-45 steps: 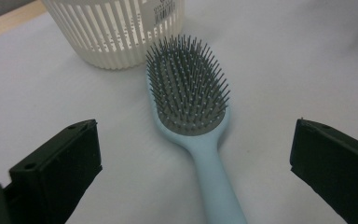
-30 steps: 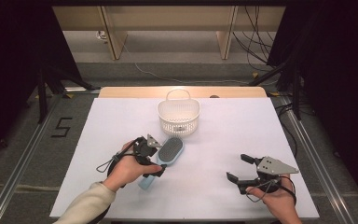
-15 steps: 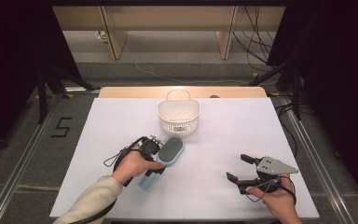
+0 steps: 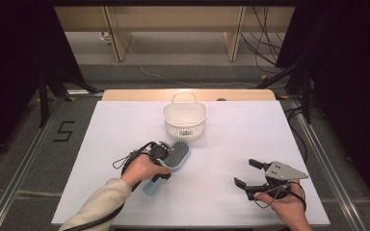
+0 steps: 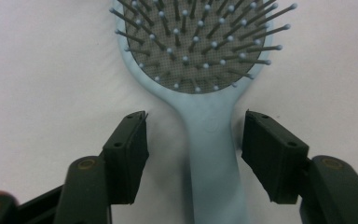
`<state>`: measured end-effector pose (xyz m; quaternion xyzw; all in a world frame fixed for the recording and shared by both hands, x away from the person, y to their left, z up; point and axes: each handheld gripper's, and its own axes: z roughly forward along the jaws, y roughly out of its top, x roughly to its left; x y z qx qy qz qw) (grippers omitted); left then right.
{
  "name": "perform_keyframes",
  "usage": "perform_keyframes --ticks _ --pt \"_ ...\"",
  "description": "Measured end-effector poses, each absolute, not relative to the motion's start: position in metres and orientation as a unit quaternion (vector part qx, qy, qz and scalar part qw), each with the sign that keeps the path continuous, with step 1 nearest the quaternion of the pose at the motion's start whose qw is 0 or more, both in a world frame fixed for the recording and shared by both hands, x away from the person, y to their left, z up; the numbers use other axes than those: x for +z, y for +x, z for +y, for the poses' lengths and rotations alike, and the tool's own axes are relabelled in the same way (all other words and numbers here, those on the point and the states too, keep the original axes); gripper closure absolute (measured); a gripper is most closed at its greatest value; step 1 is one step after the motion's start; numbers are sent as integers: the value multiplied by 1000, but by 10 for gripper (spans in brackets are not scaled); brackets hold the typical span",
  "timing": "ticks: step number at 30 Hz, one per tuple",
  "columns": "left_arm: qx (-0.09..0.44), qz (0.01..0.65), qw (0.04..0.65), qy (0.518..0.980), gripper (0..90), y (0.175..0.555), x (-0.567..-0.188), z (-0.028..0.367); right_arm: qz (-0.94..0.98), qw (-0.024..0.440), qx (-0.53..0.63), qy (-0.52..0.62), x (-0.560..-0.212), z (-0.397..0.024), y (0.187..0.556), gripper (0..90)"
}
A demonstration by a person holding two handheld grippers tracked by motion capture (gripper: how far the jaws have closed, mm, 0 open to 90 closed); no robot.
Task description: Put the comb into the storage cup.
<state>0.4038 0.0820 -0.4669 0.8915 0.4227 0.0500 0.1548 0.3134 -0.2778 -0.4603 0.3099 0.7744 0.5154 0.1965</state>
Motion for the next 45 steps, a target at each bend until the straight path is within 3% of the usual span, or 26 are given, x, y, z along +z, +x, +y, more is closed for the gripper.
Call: perform_keyframes --ticks 17,25,45 --pt "44 426 122 895 505 409 -464 73 776 193 515 309 -461 -277 314 150" --pt "37 425 112 897 625 410 -462 70 778 192 514 308 -461 -277 314 150" --pt "43 443 112 889 690 408 -462 70 777 192 514 308 -461 -277 313 151"
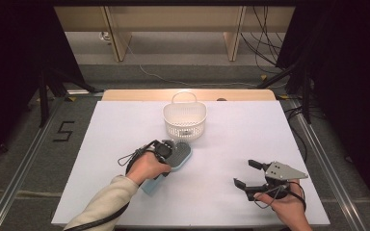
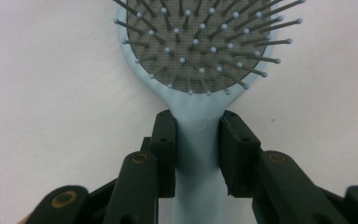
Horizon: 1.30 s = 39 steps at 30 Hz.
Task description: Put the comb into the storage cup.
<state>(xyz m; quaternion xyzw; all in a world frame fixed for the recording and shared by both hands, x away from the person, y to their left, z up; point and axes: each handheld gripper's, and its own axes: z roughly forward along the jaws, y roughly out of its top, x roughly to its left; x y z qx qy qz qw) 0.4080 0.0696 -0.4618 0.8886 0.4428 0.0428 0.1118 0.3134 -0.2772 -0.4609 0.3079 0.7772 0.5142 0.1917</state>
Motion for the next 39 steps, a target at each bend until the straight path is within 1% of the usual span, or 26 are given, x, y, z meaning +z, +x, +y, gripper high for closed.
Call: perform_keyframes --ticks 21,25,39 --pt "41 428 141 892 696 403 -461 76 776 191 516 308 -461 -278 313 151" --pt "49 421 146 894 697 399 -459 78 776 190 517 309 -460 -278 313 151" --pt "89 401 203 889 696 391 -447 86 775 192 518 308 -460 -278 313 151"
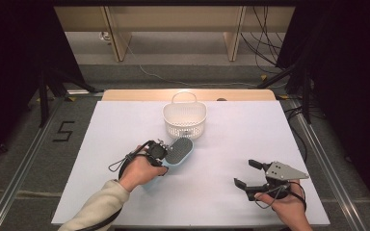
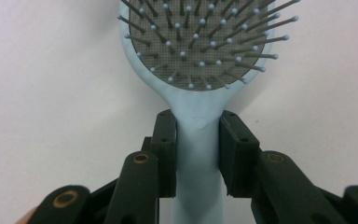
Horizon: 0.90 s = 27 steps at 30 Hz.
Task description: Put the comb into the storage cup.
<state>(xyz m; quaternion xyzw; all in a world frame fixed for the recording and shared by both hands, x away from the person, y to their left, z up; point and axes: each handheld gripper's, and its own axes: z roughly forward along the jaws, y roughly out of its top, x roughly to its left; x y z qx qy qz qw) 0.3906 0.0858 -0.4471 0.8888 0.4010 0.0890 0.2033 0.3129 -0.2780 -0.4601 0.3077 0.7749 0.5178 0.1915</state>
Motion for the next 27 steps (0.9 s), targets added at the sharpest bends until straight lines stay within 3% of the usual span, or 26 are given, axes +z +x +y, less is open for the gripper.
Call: perform_keyframes --ticks 14,27 --pt "131 393 248 876 696 387 -448 101 774 191 520 306 -460 -278 312 151" --pt "135 392 282 865 696 383 -446 108 774 190 520 307 -460 -278 312 151"
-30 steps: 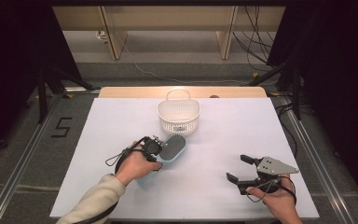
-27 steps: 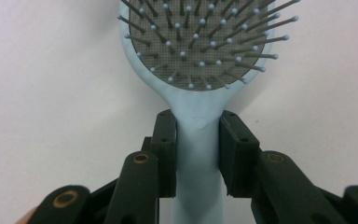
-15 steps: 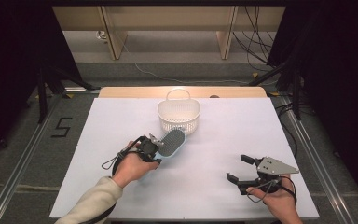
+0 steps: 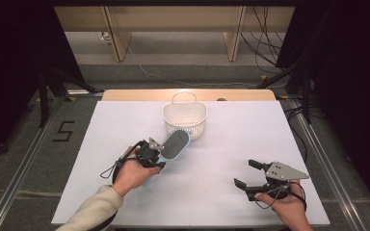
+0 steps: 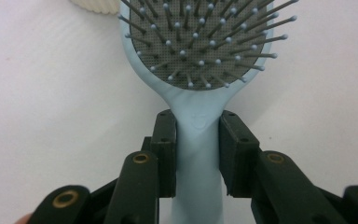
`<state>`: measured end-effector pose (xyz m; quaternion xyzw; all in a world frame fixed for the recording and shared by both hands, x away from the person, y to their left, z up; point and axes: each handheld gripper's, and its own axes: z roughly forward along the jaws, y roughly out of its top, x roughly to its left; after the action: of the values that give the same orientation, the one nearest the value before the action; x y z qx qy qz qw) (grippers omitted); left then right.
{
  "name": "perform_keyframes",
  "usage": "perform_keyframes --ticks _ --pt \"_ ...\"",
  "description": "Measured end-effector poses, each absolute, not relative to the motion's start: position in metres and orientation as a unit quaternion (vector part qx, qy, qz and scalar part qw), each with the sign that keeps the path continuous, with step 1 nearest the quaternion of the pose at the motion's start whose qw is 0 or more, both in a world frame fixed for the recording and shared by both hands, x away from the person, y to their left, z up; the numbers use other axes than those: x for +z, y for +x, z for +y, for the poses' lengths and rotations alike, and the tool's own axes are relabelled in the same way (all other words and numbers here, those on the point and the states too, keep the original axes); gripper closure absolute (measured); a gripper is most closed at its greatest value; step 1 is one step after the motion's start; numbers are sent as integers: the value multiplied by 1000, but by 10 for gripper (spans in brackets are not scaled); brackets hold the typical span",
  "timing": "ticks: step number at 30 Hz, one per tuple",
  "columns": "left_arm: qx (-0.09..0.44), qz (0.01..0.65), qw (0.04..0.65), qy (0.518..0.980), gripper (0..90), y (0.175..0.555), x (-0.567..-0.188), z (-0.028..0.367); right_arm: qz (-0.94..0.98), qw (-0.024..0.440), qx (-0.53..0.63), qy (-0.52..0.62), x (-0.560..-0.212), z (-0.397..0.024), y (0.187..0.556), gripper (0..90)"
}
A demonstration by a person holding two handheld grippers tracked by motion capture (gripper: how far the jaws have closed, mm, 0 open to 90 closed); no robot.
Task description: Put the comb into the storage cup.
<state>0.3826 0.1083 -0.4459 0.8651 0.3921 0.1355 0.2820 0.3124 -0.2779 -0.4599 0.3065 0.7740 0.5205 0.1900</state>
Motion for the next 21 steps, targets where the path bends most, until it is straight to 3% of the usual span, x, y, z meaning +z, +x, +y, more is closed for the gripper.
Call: perform_keyframes --ticks 21 --pt "147 386 315 855 696 382 -445 109 774 191 520 306 -460 -278 312 151"
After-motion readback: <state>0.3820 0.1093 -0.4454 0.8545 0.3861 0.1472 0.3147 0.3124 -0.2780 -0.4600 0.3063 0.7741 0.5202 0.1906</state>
